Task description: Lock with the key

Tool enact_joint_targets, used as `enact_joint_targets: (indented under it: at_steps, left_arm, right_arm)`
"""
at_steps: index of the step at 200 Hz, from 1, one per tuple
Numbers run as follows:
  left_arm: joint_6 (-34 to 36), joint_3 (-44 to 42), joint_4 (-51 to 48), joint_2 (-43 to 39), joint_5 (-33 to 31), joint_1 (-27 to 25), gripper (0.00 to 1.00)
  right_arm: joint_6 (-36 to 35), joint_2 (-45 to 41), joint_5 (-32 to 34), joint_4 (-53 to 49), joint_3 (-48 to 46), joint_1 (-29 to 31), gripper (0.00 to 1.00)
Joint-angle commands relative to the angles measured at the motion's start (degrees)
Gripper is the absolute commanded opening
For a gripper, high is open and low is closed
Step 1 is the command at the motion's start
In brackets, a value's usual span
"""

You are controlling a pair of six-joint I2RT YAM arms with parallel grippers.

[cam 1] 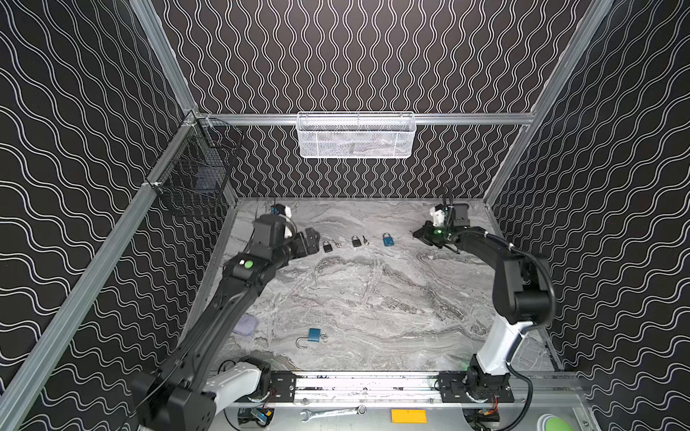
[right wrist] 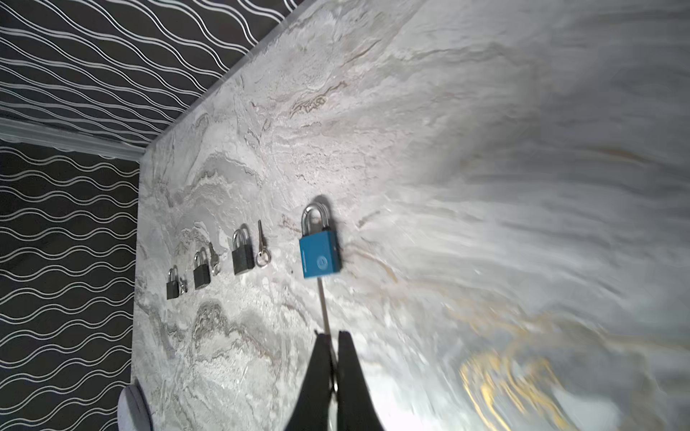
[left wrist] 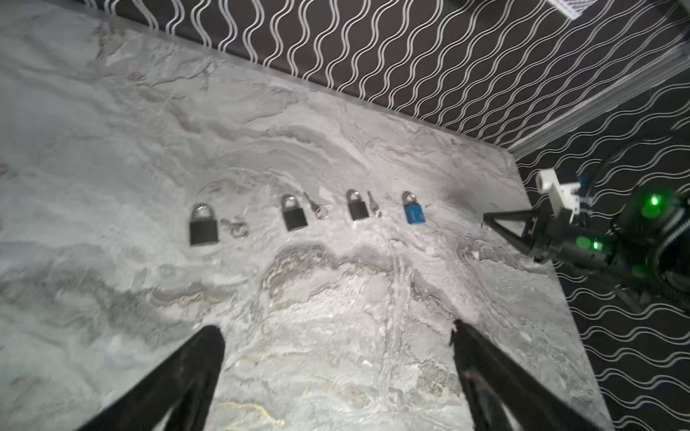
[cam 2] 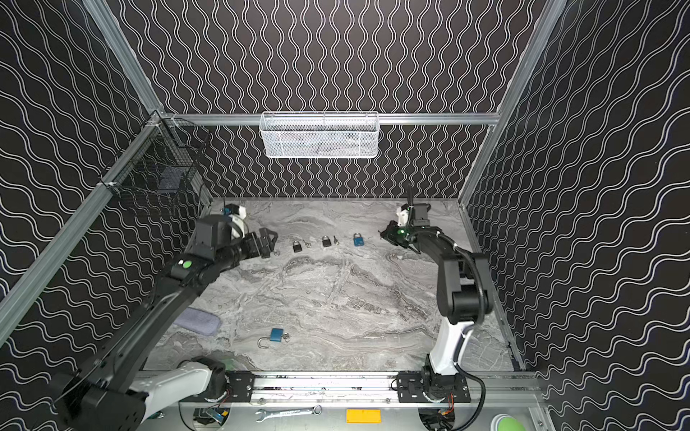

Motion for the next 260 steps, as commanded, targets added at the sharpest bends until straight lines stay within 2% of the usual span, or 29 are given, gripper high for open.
enact_joint_targets:
  at_steps: [1,40,130,181,218,250,260]
  left_arm:
    - [-2.7,-4.3,1.0,-3.3,-1.6,0.1,0.98]
    - [-5.2,-11.9,2.8,-7.0,-1.5,0.2,0.99]
    - [-7.6,-17.7,1.1,-11.9,-3.3,1.4,0.99]
    - [-7.5,-19.1,2.5,-10.2,1.0,3.8,0.99]
    - [-6.9,-18.7,0.9,-10.8,-0.2,4.2,0.99]
    - [-7.1,-18.8,0.1,-12.1,-2.1,4.6,0.99]
    - [-8.1,-19.4,0.5,-12.8,-2.4,4.7,0.99]
  right_arm:
    - [0.6,4.2,1.1,-1.7,4.0,1.2,0.0]
    - [2.5,9.7,1.6,0.0,7.2,2.8,0.0]
    - [4.7,15.3,3.1,1.3,9.3,4.5,0.0]
    - [5.0,16.9,3.4,1.3,10.7,4.5,0.04]
    - [4.9,17.1,3.5,1.1,10.9,4.5,0.12]
    - [5.0,15.6,3.8,2.0,8.7,4.5,0.23]
    - [4.9,15.3,3.8,2.1,8.3,4.5,0.3]
